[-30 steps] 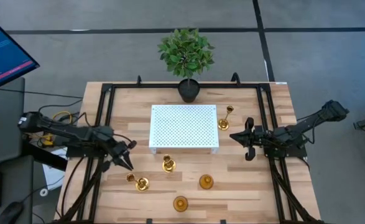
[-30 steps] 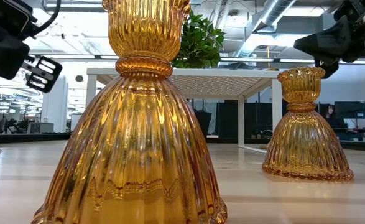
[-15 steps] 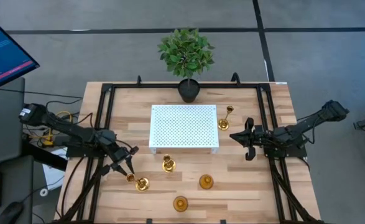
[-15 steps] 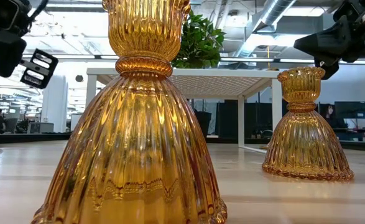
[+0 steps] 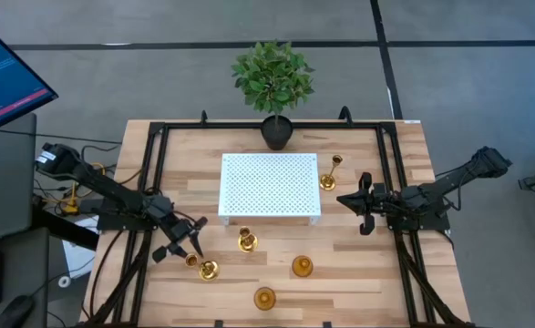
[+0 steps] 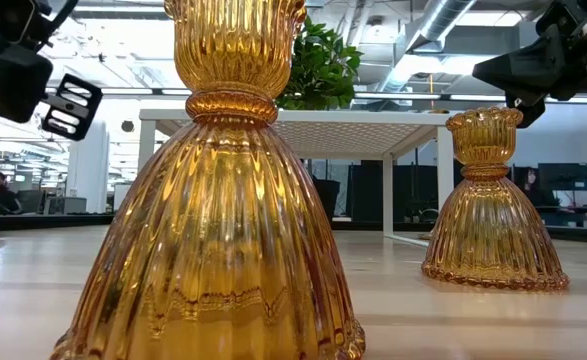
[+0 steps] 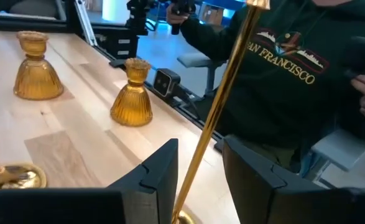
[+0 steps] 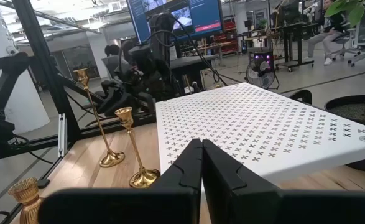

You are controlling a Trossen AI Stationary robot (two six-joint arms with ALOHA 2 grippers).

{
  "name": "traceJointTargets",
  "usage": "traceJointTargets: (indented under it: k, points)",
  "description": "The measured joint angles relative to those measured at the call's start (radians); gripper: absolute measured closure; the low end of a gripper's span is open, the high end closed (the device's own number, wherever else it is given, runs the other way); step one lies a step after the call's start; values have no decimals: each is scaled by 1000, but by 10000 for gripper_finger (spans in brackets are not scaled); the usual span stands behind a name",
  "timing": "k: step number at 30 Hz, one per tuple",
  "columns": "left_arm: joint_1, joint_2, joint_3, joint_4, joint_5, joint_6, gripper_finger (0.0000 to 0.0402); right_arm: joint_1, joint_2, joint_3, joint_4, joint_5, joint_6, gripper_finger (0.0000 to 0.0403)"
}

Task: Pick & Place candle stick holders
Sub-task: Put the bottom left gold candle holder on the shelf

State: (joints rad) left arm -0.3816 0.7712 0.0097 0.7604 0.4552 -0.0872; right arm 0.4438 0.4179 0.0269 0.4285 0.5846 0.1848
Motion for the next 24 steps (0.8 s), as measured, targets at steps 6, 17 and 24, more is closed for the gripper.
traceJointTargets:
  k: [6, 17, 24]
  points:
    - [-38, 72, 0, 98, -80, 0, 276, 0, 0, 0, -1, 0, 0, 403]
    - [-110, 213, 48, 180, -96, 0, 276, 0, 0, 0, -1, 0, 0, 403]
    - [-111, 297, 102, 184, -97, 0, 277, 0, 0, 0, -1, 0, 0, 403]
